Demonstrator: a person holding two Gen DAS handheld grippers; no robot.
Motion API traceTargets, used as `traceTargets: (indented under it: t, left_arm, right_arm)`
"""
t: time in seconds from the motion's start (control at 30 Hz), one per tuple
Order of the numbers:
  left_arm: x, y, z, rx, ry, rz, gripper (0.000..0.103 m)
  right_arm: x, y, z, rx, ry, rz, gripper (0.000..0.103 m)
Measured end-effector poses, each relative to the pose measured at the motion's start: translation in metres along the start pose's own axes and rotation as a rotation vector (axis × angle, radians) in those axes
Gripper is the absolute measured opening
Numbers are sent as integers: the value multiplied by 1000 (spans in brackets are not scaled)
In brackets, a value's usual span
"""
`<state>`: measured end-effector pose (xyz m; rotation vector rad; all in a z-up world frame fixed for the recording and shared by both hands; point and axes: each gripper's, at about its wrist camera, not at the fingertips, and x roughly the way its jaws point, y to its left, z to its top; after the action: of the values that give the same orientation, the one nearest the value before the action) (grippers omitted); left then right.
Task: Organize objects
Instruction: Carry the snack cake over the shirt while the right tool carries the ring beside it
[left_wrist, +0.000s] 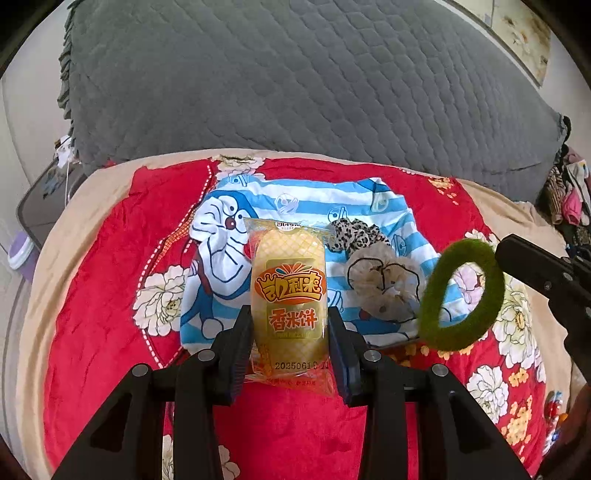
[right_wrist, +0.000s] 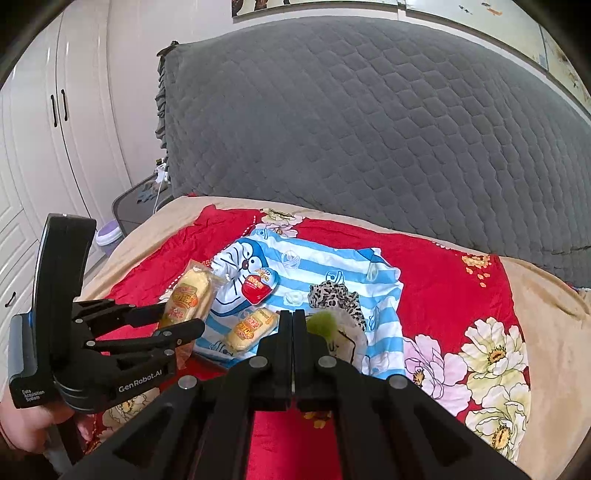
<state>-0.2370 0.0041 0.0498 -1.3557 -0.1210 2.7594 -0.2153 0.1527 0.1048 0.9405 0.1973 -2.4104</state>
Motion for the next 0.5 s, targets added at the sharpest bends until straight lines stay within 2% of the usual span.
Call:
traceTargets:
  t: [0.23, 0.5]
  left_arm:
    - [4, 0, 14, 8, -12, 3, 40]
    - [29, -1, 24, 10, 5, 4, 40]
  right_arm:
    - [10, 2, 6, -9, 3, -1, 0]
    - [32, -3, 15, 2, 10, 2, 0]
